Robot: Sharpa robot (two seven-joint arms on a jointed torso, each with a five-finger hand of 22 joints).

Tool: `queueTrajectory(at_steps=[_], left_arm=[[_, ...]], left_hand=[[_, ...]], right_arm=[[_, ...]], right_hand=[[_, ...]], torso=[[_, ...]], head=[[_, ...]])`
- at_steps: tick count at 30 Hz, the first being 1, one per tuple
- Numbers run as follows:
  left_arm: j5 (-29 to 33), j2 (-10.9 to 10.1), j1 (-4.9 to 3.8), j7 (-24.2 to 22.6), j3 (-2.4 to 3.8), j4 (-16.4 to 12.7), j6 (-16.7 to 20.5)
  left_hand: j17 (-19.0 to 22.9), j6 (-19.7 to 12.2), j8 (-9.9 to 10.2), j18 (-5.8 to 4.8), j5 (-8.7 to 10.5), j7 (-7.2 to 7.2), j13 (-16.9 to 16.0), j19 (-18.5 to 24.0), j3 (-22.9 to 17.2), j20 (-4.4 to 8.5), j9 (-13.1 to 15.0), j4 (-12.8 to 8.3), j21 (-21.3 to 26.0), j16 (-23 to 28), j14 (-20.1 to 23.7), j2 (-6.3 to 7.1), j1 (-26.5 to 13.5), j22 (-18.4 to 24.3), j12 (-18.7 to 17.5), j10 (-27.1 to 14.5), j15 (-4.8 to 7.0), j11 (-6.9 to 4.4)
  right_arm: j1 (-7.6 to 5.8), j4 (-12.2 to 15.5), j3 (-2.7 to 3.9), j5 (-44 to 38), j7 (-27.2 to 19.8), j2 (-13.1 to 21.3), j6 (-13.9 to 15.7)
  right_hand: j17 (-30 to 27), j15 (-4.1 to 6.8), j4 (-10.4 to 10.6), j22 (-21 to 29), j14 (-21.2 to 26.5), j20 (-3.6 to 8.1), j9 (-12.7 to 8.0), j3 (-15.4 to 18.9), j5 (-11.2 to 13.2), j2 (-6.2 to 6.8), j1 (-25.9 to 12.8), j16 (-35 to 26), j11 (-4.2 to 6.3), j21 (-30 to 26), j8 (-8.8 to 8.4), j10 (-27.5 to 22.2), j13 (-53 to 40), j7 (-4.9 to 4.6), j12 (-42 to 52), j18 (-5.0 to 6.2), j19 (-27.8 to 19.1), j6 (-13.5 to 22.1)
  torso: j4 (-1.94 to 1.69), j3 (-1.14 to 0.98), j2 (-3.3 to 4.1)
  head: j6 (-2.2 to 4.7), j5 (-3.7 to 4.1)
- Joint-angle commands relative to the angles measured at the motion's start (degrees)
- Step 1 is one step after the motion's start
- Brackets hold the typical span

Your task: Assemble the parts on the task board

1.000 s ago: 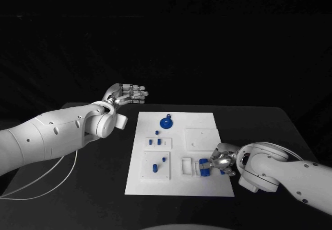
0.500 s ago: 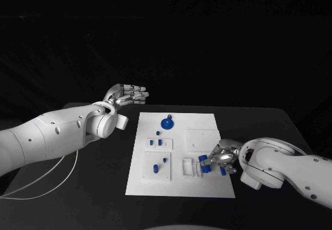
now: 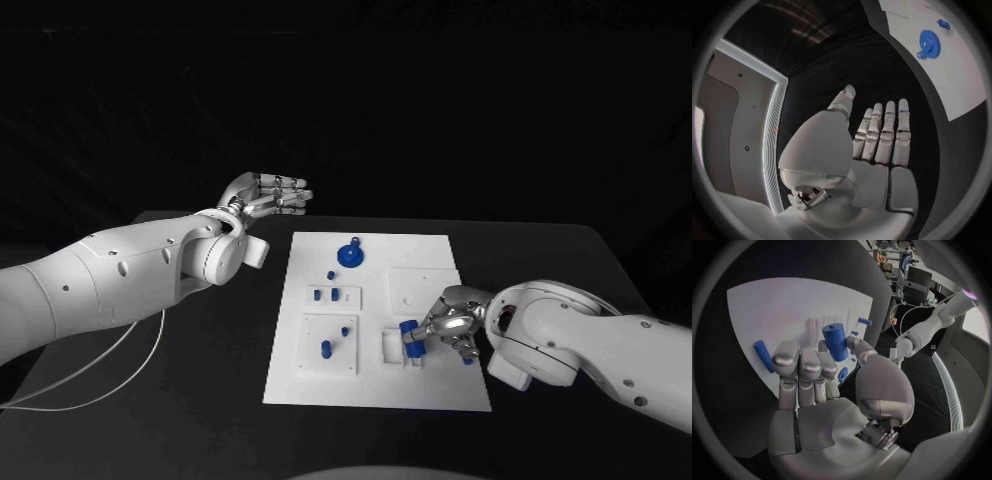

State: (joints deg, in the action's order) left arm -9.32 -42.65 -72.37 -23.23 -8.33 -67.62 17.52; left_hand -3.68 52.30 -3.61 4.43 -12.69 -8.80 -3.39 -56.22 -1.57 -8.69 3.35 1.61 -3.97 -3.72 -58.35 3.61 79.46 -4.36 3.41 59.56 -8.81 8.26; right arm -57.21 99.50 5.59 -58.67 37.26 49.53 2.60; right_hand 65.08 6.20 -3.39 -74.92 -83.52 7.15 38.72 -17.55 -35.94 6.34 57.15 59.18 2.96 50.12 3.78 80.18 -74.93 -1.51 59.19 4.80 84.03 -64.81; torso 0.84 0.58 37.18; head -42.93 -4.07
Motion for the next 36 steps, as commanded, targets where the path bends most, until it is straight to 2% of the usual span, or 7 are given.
queueTrajectory(at_steps=[1,8,12,16,24,31,36], left_arm=[[0.3,0.2,0.01,-0.2,0.04,-0.1,-1.0],[0.3,0.2,0.01,0.0,0.04,0.0,-1.2],[0.3,0.2,0.01,0.1,0.04,0.0,-1.3],[0.3,0.2,0.01,0.2,0.04,-0.1,-1.4],[0.3,0.1,0.01,0.3,0.04,0.0,-1.5],[0.3,0.1,0.01,0.4,0.04,0.0,-1.5],[0.3,0.1,0.01,0.4,0.04,0.0,-1.5]], left_hand=[[0.1,0.2,0.1,-0.05,-0.24,-0.09,0.0,-0.2,0.2,0.15,0.0,0.2,-0.4,0.3,-0.4,-0.51,-0.2,0.1,0.0,0.1,0.02,-0.05],[0.0,0.1,0.1,-0.05,-0.24,-0.06,0.0,-0.2,0.2,0.17,0.0,0.2,-0.4,0.3,-0.6,-0.52,-0.2,0.1,0.0,0.0,-0.07,-0.07],[0.0,0.1,0.1,-0.05,-0.24,-0.06,0.0,-0.2,0.2,0.17,0.0,0.2,-0.4,0.3,-0.6,-0.52,-0.2,0.1,0.0,0.0,-0.07,-0.07],[0.0,0.1,0.1,-0.05,-0.24,-0.06,0.0,-0.2,0.2,0.17,0.0,0.2,-0.4,0.3,-0.6,-0.52,-0.2,0.1,0.0,0.0,-0.07,-0.07],[0.0,0.0,0.1,-0.05,-0.21,-0.04,0.0,-0.3,0.2,0.17,0.0,0.3,-0.4,0.3,-0.7,-0.61,-0.4,0.1,0.0,0.0,-0.10,-0.07],[0.0,0.0,0.1,-0.04,-0.23,-0.06,0.0,-0.3,0.2,0.17,0.0,0.4,-0.4,0.3,-0.7,-0.68,-0.4,0.1,0.0,0.0,-0.10,-0.06],[0.0,0.0,0.1,-0.04,-0.25,-0.04,0.0,-0.2,0.2,0.16,0.0,0.5,-0.4,0.3,-0.7,-0.75,-0.5,0.1,0.0,0.0,-0.11,-0.06]], right_arm=[[-0.01,-0.5,-0.40,0.1,0.2,-0.8,-2.0],[-0.06,-1.8,-1.77,-0.5,0.3,-2.5,-2.4],[-0.06,-2.4,-2.20,-0.9,0.4,-3.4,-2.6],[-0.07,-2.9,-2.42,-1.4,0.4,-4.0,-2.3],[-0.07,-3.6,-2.57,-2.0,0.3,-4.8,-1.0],[-0.07,-3.7,-2.59,-2.0,0.3,-5.1,-0.7],[-0.07,-3.7,-2.59,-1.9,0.2,-5.0,-0.7]], right_hand=[[0.1,0.20,-4.0,-5.8,-0.1,0.41,-0.1,-3.8,0.3,-0.20,0.1,-0.3,0.42,0.0,0.12,-0.2,-0.6,0.15,-0.3,-0.82,3.4,-0.5],[0.0,0.20,-3.7,-5.8,-0.1,0.40,-0.5,-3.6,0.1,-0.41,-0.1,-0.5,0.42,-0.2,0.12,-0.3,-0.3,0.14,-0.8,-0.85,3.4,-0.5],[0.1,0.22,-3.7,-5.8,-0.2,0.44,-0.8,-3.5,-0.1,-0.40,-0.2,-0.5,0.44,-0.3,0.13,-0.2,-0.2,0.17,-0.9,-0.93,3.4,-0.6],[0.1,0.20,-3.3,-5.8,-0.1,0.43,-1.0,-3.2,1.0,-0.40,-0.4,-0.6,0.43,-0.3,0.12,-0.2,-0.1,0.18,-0.9,-0.94,3.4,-0.6],[0.2,0.15,-0.9,-5.8,-0.2,0.39,-1.6,-2.1,6.4,-0.24,-0.8,-0.7,0.37,-0.3,0.11,0.0,-0.1,0.24,-0.8,-0.94,3.4,-0.7],[0.2,0.15,2.7,-5.7,-0.2,0.39,-2.2,-2.3,11.4,-0.01,-1.5,-0.9,0.39,-0.5,0.10,0.1,0.6,0.29,-1.5,-0.92,3.4,-0.9],[0.2,0.16,4.0,-5.8,-0.2,0.40,-2.4,-3.2,13.5,-0.06,-2.7,-0.9,0.41,-0.3,0.14,0.2,1.1,0.37,-1.9,-0.97,3.4,-1.4]], torso=[[-0.04,0.02,0.00],[0.00,0.03,0.02],[0.00,-0.03,0.02],[0.01,-0.01,0.02],[0.07,-0.06,0.03],[0.10,-0.06,-0.01],[0.08,-0.06,0.00]], head=[[-0.07,-0.08],[-0.14,-0.27],[-0.23,-0.35],[-0.20,-0.40],[-0.19,-0.62],[-0.21,-0.62],[-0.24,-0.55]])
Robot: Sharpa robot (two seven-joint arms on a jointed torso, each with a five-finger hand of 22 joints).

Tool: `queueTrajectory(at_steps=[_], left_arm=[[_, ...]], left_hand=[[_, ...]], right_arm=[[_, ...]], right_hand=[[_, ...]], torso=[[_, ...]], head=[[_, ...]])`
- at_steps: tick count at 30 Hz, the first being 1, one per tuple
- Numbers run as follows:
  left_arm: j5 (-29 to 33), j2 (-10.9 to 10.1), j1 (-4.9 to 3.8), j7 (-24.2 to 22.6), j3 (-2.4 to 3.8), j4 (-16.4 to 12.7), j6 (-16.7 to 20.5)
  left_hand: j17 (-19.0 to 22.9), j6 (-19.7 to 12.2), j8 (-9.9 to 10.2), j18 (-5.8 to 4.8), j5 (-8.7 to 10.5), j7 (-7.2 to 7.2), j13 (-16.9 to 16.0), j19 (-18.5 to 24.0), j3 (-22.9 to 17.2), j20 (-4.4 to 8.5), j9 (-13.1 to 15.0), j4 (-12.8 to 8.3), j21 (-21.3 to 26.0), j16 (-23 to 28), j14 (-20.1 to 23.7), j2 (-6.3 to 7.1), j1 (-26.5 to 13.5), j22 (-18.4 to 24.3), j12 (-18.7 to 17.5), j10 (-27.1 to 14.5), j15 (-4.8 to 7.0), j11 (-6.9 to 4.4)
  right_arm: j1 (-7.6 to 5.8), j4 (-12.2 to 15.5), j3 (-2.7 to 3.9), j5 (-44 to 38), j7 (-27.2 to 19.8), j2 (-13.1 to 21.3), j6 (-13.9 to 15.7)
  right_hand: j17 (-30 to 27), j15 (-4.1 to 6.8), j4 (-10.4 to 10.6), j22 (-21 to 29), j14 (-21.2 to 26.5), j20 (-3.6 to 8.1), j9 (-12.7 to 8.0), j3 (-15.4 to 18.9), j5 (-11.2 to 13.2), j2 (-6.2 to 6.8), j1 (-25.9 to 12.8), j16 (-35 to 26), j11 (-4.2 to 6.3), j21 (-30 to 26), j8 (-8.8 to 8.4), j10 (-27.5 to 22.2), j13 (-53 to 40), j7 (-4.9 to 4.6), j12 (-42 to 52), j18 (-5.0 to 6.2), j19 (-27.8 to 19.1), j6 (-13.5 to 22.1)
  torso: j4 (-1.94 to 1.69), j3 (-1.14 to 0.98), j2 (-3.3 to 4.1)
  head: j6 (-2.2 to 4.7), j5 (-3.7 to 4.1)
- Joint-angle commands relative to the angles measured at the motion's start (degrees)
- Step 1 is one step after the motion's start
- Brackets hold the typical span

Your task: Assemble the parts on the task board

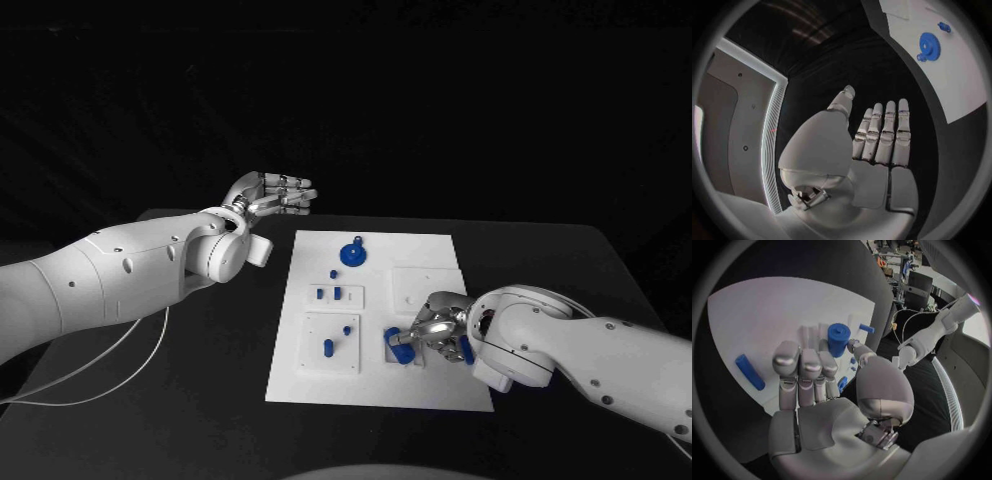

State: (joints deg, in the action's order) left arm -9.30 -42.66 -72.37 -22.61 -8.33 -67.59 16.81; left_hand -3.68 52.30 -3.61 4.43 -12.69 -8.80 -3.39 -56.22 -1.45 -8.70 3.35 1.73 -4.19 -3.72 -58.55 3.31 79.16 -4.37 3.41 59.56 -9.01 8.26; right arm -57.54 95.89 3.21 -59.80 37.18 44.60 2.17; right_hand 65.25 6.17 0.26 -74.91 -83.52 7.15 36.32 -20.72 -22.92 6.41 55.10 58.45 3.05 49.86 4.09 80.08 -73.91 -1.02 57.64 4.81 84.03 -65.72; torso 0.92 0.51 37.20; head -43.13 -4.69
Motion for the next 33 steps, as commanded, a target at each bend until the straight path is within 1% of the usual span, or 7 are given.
queueTrajectory(at_steps=[1,5,11,18,27,32,33], left_arm=[[0.3,0.1,0.01,-0.2,0.04,-0.1,-0.8],[0.3,0.1,0.01,-0.2,0.04,-0.1,-0.9],[0.3,0.0,0.01,-0.2,0.04,0.0,-0.9],[0.3,0.0,0.01,-0.1,0.04,0.0,-0.9],[0.3,-0.1,0.01,0.0,0.04,-0.1,-0.9],[0.3,-0.1,0.01,0.0,0.04,-0.1,-0.9],[0.3,-0.2,0.01,0.0,0.04,0.0,-0.9]], left_hand=[[0.0,0.0,0.1,-0.04,-0.25,-0.04,0.0,-0.3,0.1,0.17,0.0,0.4,-0.2,0.3,-0.5,-0.46,-0.2,0.1,0.0,0.0,0.09,-0.06],[0.0,0.0,0.1,-0.04,-0.25,-0.04,0.0,-0.3,0.1,0.17,0.0,0.4,-0.2,0.3,-0.5,-0.46,-0.2,0.1,0.0,0.0,0.09,-0.06],[0.0,0.0,0.1,-0.04,-0.25,-0.04,0.0,-0.3,0.1,0.17,0.0,0.4,-0.2,0.3,-0.5,-0.46,-0.2,0.1,0.0,0.0,0.09,-0.06],[0.0,0.1,0.1,-0.04,-0.20,-0.03,0.1,-0.2,0.1,0.16,0.0,0.5,-0.2,0.3,-0.5,-0.49,-0.2,0.1,0.0,0.0,0.07,-0.08],[0.0,0.1,0.1,-0.03,-0.19,-0.06,0.1,-0.2,0.1,0.16,0.0,0.6,-0.2,0.3,-0.4,-0.55,-0.3,0.1,0.0,0.0,0.06,-0.07],[0.0,0.1,0.1,-0.03,-0.19,-0.06,0.1,-0.2,0.1,0.16,0.0,0.6,-0.2,0.3,-0.4,-0.55,-0.3,0.1,0.0,0.0,0.06,-0.07],[0.0,0.1,0.1,-0.03,-0.19,-0.06,0.1,-0.2,0.1,0.16,0.0,0.6,-0.2,0.3,-0.4,-0.55,-0.3,0.1,0.0,0.0,0.06,-0.07]], right_arm=[[0.27,0.0,-0.21,-0.8,0.3,-0.1,-0.4],[0.27,0.1,-0.21,-0.8,0.3,0.1,-0.9],[0.27,0.5,-0.21,-0.8,0.2,0.2,-1.5],[0.27,1.0,-0.21,-0.8,0.1,0.4,-1.7],[0.29,2.0,-0.22,-0.8,-0.2,1.5,-1.3],[0.29,3.0,-0.20,-0.4,-0.9,2.8,-1.8],[0.30,3.3,-0.18,-0.3,-1.0,3.1,-1.9]], right_hand=[[0.1,0.20,0.6,-5.8,-0.2,0.41,0.0,0.0,1.4,-0.19,-1.0,-0.1,0.33,-0.1,-0.14,0.3,0.2,-0.07,-0.4,-0.99,3.4,-0.7],[0.2,0.20,2.2,-5.8,-0.2,0.42,-0.6,0.1,6.3,-0.03,-2.0,-0.2,0.34,-0.1,-0.21,0.3,0.5,-0.02,-0.5,-1.04,3.4,-1.4],[0.3,0.18,12.7,-5.9,-0.2,0.49,-2.2,1.0,19.8,4.53,0.2,-0.3,0.25,0.2,-0.18,0.4,0.8,-0.14,-0.7,-1.04,3.4,-2.5],[0.7,0.38,15.9,-5.8,-0.3,0.73,-2.8,11.7,20.1,3.33,-0.2,-0.4,0.40,0.2,-0.15,0.5,0.8,0.06,-1.0,-1.28,3.4,-2.8],[1.0,0.50,15.7,-5.9,-0.4,0.84,-2.1,13.5,20.1,2.64,0.1,-0.5,0.58,0.4,0.13,0.7,0.6,0.39,-1.1,-1.37,3.5,-3.8],[1.1,0.63,14.8,-5.9,-0.4,0.93,0.7,13.7,20.0,2.68,1.6,-0.6,0.86,0.5,0.64,1.0,0.2,0.87,-0.6,-1.43,3.5,-4.9],[0.8,0.95,14.4,-5.8,-0.6,1.24,8.3,14.2,19.9,2.41,1.7,-0.9,1.17,0.5,1.27,0.8,-0.1,1.19,-0.4,-1.56,3.5,-3.4]], torso=[[0.00,0.01,-0.02],[0.01,0.01,-0.01],[0.01,0.00,-0.02],[0.02,0.01,-0.03],[0.01,-0.02,-0.01],[0.04,-0.01,-0.02],[0.04,-0.01,-0.02]], head=[[-0.04,0.07],[-0.07,0.12],[-0.15,0.16],[-0.19,0.23],[-0.21,0.25],[-0.19,0.23],[-0.19,0.23]])
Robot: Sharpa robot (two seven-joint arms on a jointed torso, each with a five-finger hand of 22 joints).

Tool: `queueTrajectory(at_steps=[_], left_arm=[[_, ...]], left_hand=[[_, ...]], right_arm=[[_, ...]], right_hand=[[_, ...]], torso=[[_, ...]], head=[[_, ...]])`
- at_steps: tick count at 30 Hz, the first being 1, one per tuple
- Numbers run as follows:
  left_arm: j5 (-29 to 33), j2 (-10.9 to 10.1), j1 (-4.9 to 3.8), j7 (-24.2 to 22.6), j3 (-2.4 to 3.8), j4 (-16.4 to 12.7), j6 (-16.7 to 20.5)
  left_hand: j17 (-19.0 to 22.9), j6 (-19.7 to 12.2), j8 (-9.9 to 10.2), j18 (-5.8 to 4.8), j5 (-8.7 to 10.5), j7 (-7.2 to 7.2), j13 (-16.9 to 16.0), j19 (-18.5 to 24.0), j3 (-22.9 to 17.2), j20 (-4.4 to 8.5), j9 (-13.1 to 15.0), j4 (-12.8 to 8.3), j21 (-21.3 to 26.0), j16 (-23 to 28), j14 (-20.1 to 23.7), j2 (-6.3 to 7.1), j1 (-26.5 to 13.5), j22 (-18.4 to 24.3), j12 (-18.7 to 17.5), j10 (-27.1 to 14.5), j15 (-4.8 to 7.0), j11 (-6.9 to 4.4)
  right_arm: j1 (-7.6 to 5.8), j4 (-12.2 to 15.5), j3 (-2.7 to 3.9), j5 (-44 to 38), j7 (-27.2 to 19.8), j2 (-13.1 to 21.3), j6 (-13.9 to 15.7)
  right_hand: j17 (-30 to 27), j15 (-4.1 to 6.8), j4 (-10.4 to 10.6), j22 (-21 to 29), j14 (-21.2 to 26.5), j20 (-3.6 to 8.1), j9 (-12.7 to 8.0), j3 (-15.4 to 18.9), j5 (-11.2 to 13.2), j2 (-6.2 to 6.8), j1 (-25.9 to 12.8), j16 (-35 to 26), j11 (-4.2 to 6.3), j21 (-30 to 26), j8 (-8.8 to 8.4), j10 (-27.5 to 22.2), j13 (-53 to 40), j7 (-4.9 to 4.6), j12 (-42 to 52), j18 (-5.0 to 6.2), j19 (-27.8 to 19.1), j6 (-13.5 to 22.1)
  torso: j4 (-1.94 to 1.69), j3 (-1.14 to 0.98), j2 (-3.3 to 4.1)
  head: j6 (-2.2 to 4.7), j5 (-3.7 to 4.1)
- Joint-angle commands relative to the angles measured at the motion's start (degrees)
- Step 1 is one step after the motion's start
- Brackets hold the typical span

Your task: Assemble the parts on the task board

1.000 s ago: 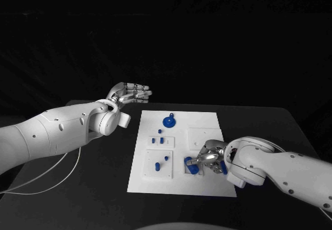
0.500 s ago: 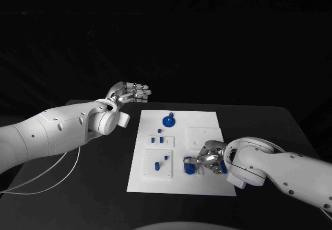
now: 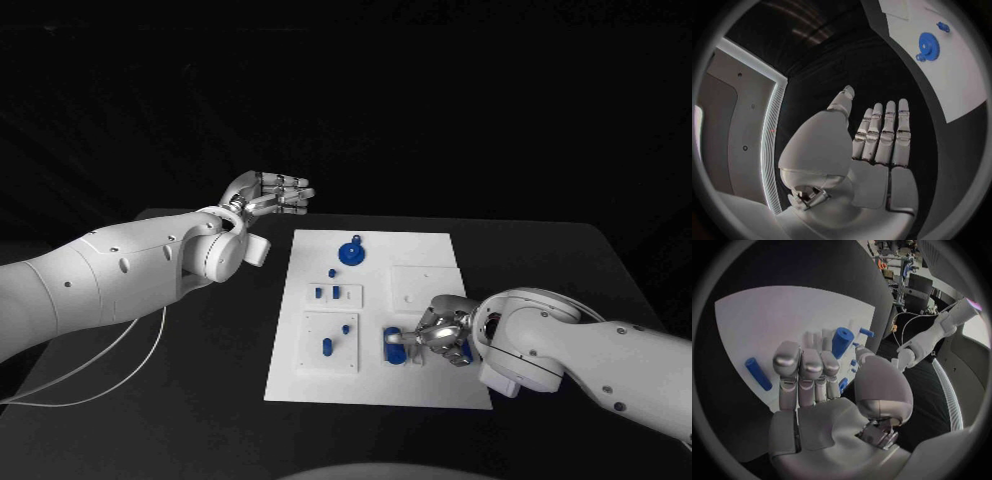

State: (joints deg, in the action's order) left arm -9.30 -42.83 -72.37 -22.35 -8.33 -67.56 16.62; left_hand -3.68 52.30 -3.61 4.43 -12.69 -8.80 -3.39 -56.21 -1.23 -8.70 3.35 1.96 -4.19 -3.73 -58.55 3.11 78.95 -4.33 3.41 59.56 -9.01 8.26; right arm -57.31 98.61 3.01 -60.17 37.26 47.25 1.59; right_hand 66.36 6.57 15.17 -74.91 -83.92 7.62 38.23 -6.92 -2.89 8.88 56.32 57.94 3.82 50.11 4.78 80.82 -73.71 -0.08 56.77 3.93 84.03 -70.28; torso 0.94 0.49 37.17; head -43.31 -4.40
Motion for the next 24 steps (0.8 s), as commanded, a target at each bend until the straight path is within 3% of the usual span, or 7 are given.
queueTrajectory(at_steps=[1,4,7,14,17,22,24], left_arm=[[0.3,0.0,0.01,-0.3,0.04,-0.1,-0.7],[0.3,0.0,0.01,-0.3,0.04,-0.1,-0.8],[0.3,0.0,0.01,-0.3,0.04,-0.1,-0.8],[0.3,-0.1,0.01,-0.2,0.04,-0.1,-0.9],[0.3,-0.1,0.01,-0.2,0.04,0.0,-0.9],[0.3,-0.1,0.01,-0.2,0.03,0.0,-1.0],[0.3,-0.1,0.01,-0.2,0.03,0.0,-1.0]], left_hand=[[0.1,0.1,0.1,-0.03,-0.19,-0.06,0.0,-0.2,-0.1,0.16,0.0,0.4,-0.2,0.3,-0.4,-0.34,-0.1,0.1,0.0,0.0,0.06,-0.07],[0.1,0.1,0.1,-0.03,-0.19,-0.06,0.0,-0.2,-0.1,0.16,0.0,0.4,-0.2,0.3,-0.4,-0.34,-0.1,0.1,0.0,0.0,0.06,-0.07],[0.1,0.1,0.1,-0.03,-0.19,-0.06,0.0,-0.2,-0.1,0.16,0.0,0.4,-0.2,0.3,-0.4,-0.34,-0.1,0.1,0.0,0.0,0.06,-0.07],[0.1,0.1,0.1,-0.03,-0.19,-0.06,0.0,-0.2,-0.1,0.16,0.0,0.4,-0.2,0.3,-0.4,-0.34,-0.1,0.1,0.0,0.0,0.06,-0.07],[0.1,0.3,0.1,-0.03,-0.21,-0.05,0.0,-0.3,-0.1,0.16,0.0,0.4,-0.2,0.3,-0.5,-0.43,0.0,0.1,0.0,0.0,0.05,-0.08],[0.1,0.3,0.1,-0.02,-0.21,-0.05,0.0,-0.3,-0.1,0.16,0.0,0.4,-0.2,0.3,-0.5,-0.45,0.0,0.1,0.0,0.0,0.04,-0.08],[0.1,0.3,0.1,-0.02,-0.21,-0.05,0.0,-0.3,-0.1,0.16,0.0,0.4,-0.2,0.3,-0.5,-0.45,0.0,0.1,0.0,0.0,0.04,-0.08]], right_arm=[[0.06,0.7,0.02,0.1,-1.2,0.6,-1.4],[0.07,1.4,0.09,0.2,-1.7,1.5,-2.0],[0.07,1.9,0.17,0.4,-2.1,2.2,-3.0],[0.11,2.2,0.23,1.1,-2.9,2.9,-4.8],[0.13,2.3,0.24,1.2,-3.1,2.9,-5.3],[0.19,2.3,0.25,1.4,-3.4,3.0,-5.8],[0.22,2.2,0.25,1.3,-3.3,2.9,-5.6]], right_hand=[[-0.2,0.30,-0.4,-5.8,-0.2,0.56,6.4,-0.1,-0.1,0.23,0.5,-0.3,0.15,0.2,0.37,0.2,-0.4,0.19,0.6,-0.71,3.4,0.5],[-0.2,0.41,-0.2,-5.8,-0.1,0.60,7.8,0.0,-0.1,0.64,1.0,-0.2,0.34,0.2,0.28,0.2,-0.6,0.44,0.8,-0.64,3.5,-0.1],[-0.3,0.50,0.3,-5.8,-0.1,0.69,13.9,0.1,-0.3,1.10,2.1,-0.2,0.49,0.2,0.09,0.2,-0.7,0.72,0.9,-0.73,3.5,-0.1],[-0.5,0.53,-2.1,-5.8,0.0,0.70,17.1,0.5,-4.7,0.95,3.5,-0.1,0.55,0.2,-0.53,0.2,-0.8,0.87,1.0,-0.76,3.4,-0.5],[-0.5,0.54,-3.0,-5.8,0.0,0.72,17.5,1.0,-7.9,1.10,4.1,-0.1,0.56,0.2,-0.59,0.2,-0.9,0.87,1.0,-0.78,3.4,-0.4],[-0.5,0.57,-5.2,-5.8,0.0,0.75,17.7,1.5,-16.7,0.62,4.8,-0.2,0.61,0.1,-0.74,0.1,-0.9,0.95,1.0,-0.80,3.4,-0.3],[-0.6,0.65,-6.5,-5.8,0.0,0.80,17.5,1.3,-22.0,0.24,5.2,-0.2,0.70,0.1,-0.81,0.1,-0.9,1.10,1.0,-0.82,3.4,-0.2]], torso=[[0.04,0.00,0.01],[0.04,0.01,-0.01],[0.02,0.03,-0.01],[-0.02,0.02,0.03],[-0.04,0.02,0.03],[-0.04,0.07,0.03],[-0.05,0.07,0.03]], head=[[-0.02,-0.07],[-0.02,0.00],[-0.05,0.00],[-0.11,-0.01],[-0.16,0.00],[-0.31,-0.02],[-0.34,-0.01]])
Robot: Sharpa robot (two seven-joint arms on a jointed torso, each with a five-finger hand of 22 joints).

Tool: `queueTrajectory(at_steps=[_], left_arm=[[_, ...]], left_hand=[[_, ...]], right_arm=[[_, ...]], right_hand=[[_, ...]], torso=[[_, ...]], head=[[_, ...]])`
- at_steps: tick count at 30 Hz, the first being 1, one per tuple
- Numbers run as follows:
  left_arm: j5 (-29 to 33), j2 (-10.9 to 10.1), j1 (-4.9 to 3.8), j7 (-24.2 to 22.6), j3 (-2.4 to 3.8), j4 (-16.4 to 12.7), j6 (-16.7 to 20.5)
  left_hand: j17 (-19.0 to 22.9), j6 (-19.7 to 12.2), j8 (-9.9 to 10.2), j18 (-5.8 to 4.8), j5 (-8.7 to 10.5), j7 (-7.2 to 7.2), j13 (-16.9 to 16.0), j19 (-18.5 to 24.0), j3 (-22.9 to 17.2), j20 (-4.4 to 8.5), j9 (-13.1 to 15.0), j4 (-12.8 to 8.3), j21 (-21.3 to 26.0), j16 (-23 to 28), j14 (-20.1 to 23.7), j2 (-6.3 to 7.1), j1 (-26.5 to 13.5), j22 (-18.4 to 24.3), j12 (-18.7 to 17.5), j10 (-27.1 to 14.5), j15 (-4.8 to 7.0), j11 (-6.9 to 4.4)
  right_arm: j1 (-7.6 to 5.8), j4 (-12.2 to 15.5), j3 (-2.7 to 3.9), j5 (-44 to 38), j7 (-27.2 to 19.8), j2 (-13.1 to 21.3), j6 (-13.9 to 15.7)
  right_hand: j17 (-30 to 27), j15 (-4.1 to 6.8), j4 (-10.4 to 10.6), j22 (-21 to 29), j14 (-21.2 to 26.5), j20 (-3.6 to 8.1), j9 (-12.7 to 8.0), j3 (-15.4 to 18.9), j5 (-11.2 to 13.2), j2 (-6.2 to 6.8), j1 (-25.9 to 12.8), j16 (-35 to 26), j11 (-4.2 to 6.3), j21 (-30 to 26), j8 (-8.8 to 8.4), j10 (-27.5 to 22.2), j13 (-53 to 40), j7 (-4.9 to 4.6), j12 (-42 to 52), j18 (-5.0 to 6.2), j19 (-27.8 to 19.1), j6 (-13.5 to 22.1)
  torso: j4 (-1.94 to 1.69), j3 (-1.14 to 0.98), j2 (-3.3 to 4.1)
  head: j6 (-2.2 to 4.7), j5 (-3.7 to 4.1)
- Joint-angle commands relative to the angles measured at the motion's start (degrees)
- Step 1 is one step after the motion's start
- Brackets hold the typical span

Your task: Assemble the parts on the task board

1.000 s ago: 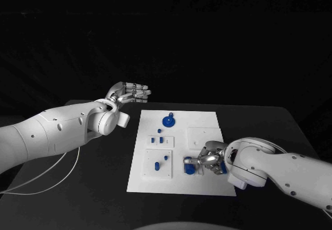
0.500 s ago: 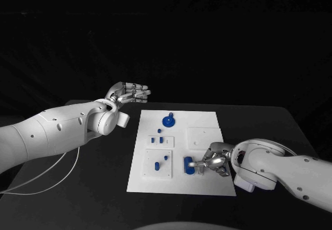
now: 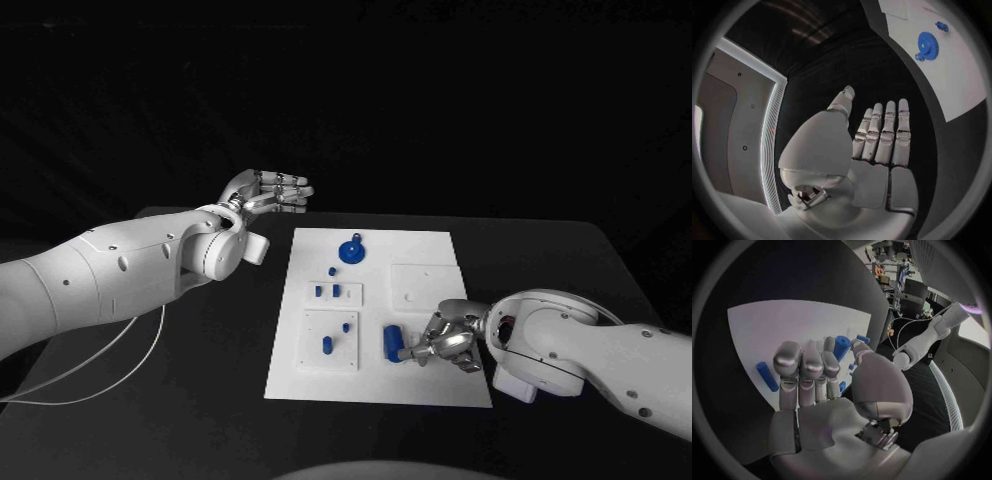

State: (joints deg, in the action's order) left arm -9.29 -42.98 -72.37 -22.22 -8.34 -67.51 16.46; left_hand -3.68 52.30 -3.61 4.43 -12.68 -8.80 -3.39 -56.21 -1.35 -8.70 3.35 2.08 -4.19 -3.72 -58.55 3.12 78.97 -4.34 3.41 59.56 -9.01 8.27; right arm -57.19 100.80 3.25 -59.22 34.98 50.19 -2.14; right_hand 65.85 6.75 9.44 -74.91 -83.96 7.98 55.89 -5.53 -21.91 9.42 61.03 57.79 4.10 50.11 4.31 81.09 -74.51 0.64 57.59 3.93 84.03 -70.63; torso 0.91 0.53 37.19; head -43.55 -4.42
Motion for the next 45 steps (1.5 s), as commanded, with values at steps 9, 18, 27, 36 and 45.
queueTrajectory(at_steps=[9,18,27,36,45], left_arm=[[0.3,0.1,0.01,-0.3,0.03,0.0,-0.9],[0.3,0.1,0.01,-0.2,0.01,0.1,-1.0],[0.3,0.2,0.01,-0.1,-0.02,0.1,-1.0],[0.3,0.1,0.01,0.0,-0.07,0.1,-1.1],[0.3,0.0,0.01,0.1,-0.10,0.1,-1.0]], left_hand=[[0.1,0.3,0.1,-0.02,-0.21,-0.05,0.0,-0.3,0.1,0.16,0.0,0.3,-0.2,0.3,-0.5,-0.46,-0.1,0.1,0.0,0.0,0.04,-0.08],[0.1,0.4,0.1,-0.02,-0.23,-0.06,0.0,-0.3,0.1,0.16,0.0,0.4,-0.2,0.3,-0.5,-0.58,-0.1,0.1,0.0,0.1,0.04,-0.07],[0.1,0.4,0.1,-0.02,-0.23,-0.06,0.0,-0.3,0.1,0.16,0.0,0.4,-0.2,0.3,-0.5,-0.58,-0.1,0.1,0.0,0.1,0.04,-0.07],[0.1,0.4,0.1,-0.02,-0.23,-0.06,0.0,-0.3,0.1,0.16,0.0,0.4,-0.2,0.3,-0.5,-0.58,-0.1,0.1,0.0,0.1,0.04,-0.07],[0.0,0.5,0.1,0.00,-0.23,-0.05,0.0,-0.3,0.1,0.16,0.0,0.6,-0.2,0.3,-0.7,-1.07,-0.2,0.1,0.0,0.1,-0.06,-0.06]], right_arm=[[0.43,-0.7,0.02,-0.5,-0.6,-1.0,-0.1],[0.84,-1.4,0.01,-1.0,-0.1,-2.3,2.2],[0.93,-2.0,0.01,-1.2,0.2,-2.8,2.1],[1.17,-2.5,0.00,-1.2,0.3,-3.1,0.8],[1.90,-2.9,0.00,-1.6,0.6,-3.4,0.1]], right_hand=[[-0.2,0.60,-6.7,-5.8,0.1,0.58,-0.8,-1.9,-8.8,-2.73,-2.7,0.0,0.67,0.1,-0.27,-0.1,-0.1,0.69,0.2,-0.91,3.4,0.2],[-0.4,0.62,-7.9,-5.7,0.1,0.59,-0.2,-2.5,-8.9,-4.13,-4.4,-0.1,0.74,0.0,-0.22,-0.1,-0.2,0.76,0.3,-0.88,3.5,0.3],[-0.4,0.63,-8.1,-5.8,0.1,0.60,-0.2,-2.6,-8.6,-4.52,-4.7,-0.1,0.72,0.1,-0.23,0.0,-0.2,0.77,0.4,-0.90,3.5,0.2],[-0.5,0.62,-8.6,-5.7,0.1,0.59,0.0,-2.5,-7.2,-5.13,-5.1,0.0,0.69,0.1,-0.26,0.0,-0.2,0.75,0.4,-0.91,3.4,0.3],[-0.5,0.60,-10.4,-5.8,0.1,0.57,-0.6,-2.2,-3.8,-5.38,-3.9,0.0,0.67,0.0,-0.29,-0.1,-0.2,0.73,0.3,-0.92,3.4,0.1]], torso=[[-0.05,0.02,0.01],[-0.04,0.01,-0.01],[-0.01,0.02,-0.01],[-0.01,0.00,-0.01],[-0.04,0.00,-0.01]], head=[[-0.24,-0.02],[-0.27,-0.10],[-0.21,0.02],[-0.19,0.05],[-0.33,0.04]])
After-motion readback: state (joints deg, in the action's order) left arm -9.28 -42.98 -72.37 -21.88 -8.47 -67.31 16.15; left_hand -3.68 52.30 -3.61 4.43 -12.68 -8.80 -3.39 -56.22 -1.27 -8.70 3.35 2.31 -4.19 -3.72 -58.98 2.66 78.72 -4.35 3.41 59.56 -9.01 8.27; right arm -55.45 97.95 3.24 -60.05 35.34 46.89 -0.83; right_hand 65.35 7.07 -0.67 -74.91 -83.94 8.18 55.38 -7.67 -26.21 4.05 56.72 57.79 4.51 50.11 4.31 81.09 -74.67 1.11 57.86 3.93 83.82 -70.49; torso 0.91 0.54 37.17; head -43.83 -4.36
